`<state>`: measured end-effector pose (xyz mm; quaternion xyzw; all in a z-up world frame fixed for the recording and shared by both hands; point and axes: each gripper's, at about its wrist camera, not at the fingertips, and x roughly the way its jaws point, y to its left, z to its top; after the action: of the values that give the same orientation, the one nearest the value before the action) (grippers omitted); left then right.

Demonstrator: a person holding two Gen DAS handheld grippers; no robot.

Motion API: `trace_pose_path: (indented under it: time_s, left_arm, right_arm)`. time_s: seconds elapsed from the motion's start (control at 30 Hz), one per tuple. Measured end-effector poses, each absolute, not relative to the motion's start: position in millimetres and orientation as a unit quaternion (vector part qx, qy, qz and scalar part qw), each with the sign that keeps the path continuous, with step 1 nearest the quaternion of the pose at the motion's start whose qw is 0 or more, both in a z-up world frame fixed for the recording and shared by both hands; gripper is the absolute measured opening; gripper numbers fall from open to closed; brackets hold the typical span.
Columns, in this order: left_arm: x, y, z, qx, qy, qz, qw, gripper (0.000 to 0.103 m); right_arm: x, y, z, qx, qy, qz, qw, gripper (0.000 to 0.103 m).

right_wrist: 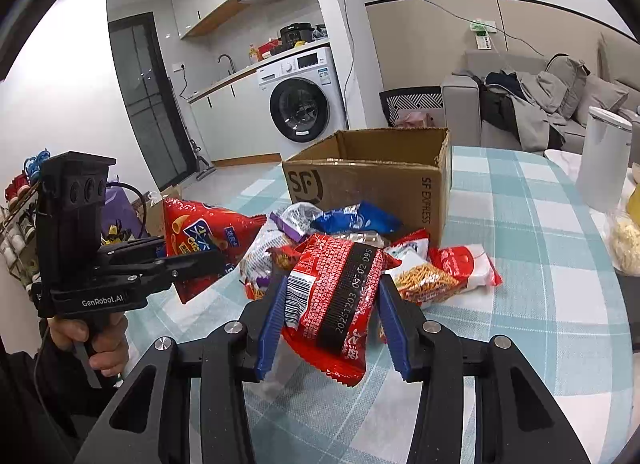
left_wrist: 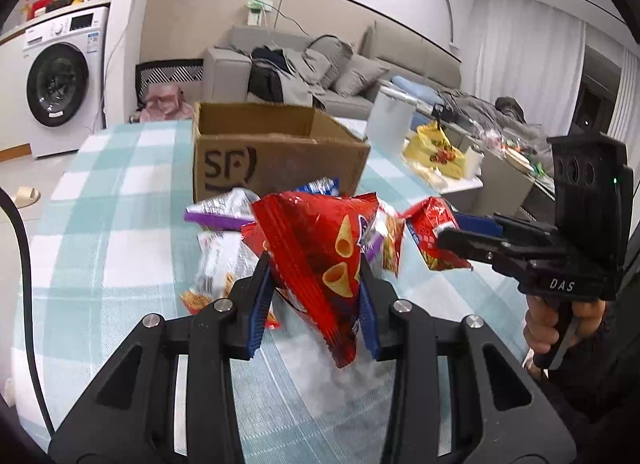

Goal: Organize snacks
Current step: 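Carry both bags over the cardboard box and lower them inside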

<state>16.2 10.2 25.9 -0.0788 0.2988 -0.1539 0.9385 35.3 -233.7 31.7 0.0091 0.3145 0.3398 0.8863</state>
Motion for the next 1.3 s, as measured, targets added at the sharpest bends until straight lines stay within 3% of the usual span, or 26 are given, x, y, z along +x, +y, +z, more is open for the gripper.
trace_pose_path:
  time_s: [1.3]
  left_arm:
    - [124.9,26.2,70.7,-0.077,0.254,-0.066,0.962,0.035]
  right_arm:
    - [125.7,-211.5,84.6,0.042,0.285,0.308,0.907,0.046]
